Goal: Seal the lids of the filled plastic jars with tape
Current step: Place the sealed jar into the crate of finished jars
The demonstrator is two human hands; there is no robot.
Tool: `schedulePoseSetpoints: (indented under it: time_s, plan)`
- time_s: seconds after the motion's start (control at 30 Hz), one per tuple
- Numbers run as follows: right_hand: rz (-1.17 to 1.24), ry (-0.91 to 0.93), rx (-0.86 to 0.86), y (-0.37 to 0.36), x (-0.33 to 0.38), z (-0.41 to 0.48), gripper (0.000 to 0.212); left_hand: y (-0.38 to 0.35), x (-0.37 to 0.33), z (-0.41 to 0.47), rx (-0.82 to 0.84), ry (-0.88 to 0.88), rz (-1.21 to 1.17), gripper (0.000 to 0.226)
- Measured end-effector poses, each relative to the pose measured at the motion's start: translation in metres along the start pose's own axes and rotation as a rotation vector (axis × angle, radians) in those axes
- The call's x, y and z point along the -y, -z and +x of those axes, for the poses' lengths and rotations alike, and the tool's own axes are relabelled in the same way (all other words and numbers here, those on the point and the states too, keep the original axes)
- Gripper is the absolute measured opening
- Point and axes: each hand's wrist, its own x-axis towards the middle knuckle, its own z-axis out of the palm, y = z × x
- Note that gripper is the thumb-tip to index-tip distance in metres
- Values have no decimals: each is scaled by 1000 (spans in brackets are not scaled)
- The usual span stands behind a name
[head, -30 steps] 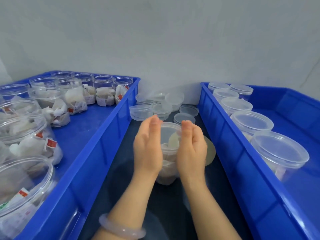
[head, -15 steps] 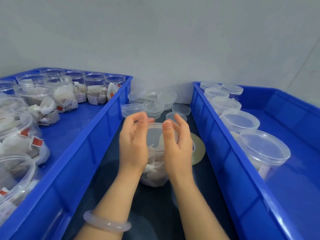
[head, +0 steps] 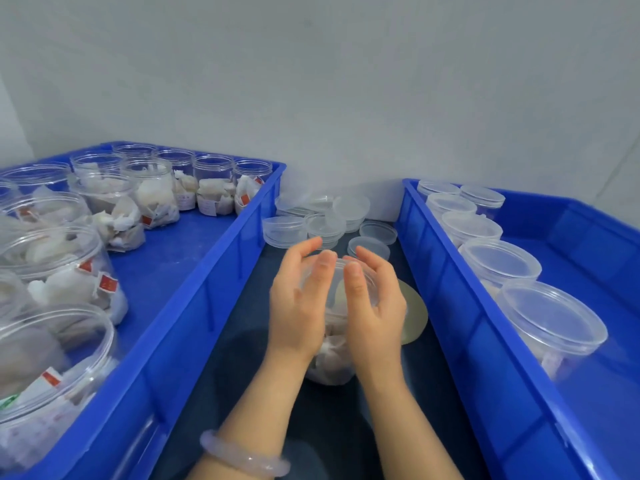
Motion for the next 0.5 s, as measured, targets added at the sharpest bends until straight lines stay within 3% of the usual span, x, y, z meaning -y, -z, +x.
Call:
schedulePoseSetpoints:
  time_s: [0.07,0.13,0.27,0.4,0.5]
  plan:
    - [35,16,-15,-1,-2,2,21,-1,0,1,-33,12,16,33]
    - [57,21,-48,-2,-2,2,13,-1,-3,1,-30,25,29,26]
    - [60,18,-127,-6,12,7,19,-3,-24,7,1,33,33,22]
    - [44,228,-245,-6,71,55,27,-27,-82,43,16,-126,-124,17]
    - [-74,290,-288,9,122,107,19,-63,-125,80,-58,-177,-185,7]
